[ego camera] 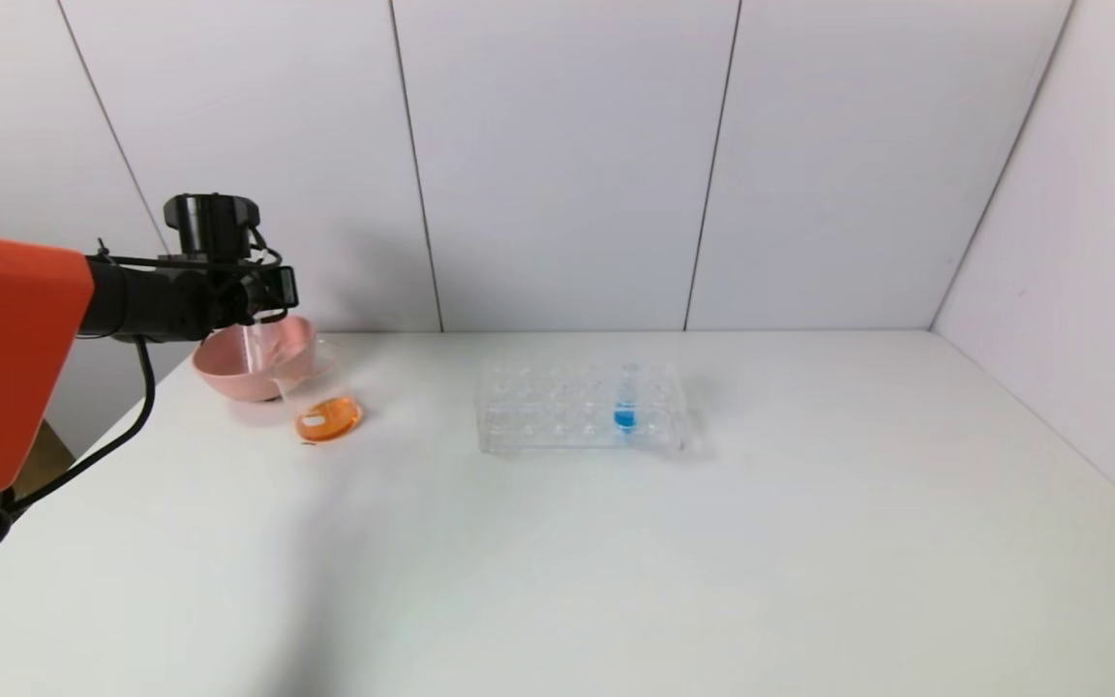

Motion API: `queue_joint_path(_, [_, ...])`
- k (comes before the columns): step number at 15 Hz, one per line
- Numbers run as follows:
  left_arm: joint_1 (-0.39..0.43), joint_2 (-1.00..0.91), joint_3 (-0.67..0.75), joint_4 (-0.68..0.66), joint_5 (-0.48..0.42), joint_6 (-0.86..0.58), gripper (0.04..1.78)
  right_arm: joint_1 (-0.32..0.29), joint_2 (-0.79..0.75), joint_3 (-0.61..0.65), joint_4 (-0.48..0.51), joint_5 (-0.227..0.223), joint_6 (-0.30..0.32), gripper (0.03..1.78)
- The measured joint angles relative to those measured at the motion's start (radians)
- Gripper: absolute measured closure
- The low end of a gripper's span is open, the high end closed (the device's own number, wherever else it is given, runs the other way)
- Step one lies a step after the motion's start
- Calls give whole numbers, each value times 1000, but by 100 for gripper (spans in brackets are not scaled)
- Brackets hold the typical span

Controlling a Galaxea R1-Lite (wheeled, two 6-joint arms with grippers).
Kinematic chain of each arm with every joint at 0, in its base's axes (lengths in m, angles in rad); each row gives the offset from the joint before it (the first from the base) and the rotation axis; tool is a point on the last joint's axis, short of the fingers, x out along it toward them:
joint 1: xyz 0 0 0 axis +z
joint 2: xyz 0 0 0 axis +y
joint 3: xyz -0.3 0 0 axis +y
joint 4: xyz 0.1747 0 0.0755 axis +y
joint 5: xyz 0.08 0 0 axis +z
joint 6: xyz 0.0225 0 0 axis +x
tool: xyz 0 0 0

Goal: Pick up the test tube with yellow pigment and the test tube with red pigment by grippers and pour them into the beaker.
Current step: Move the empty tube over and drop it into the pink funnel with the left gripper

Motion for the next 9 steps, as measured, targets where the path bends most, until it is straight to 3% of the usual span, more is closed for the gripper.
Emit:
queue_joint_path(5, [6,-1,15,-3,-16,0,133,0,0,0,0,0,0,170])
queue_joint_path(7, [7,-1,9,-1,-17,3,122,0,0,0,0,0,0,170])
queue_joint_path(9, [7,-3,6,-1,-17,3,97,0,0,0,0,0,0,170])
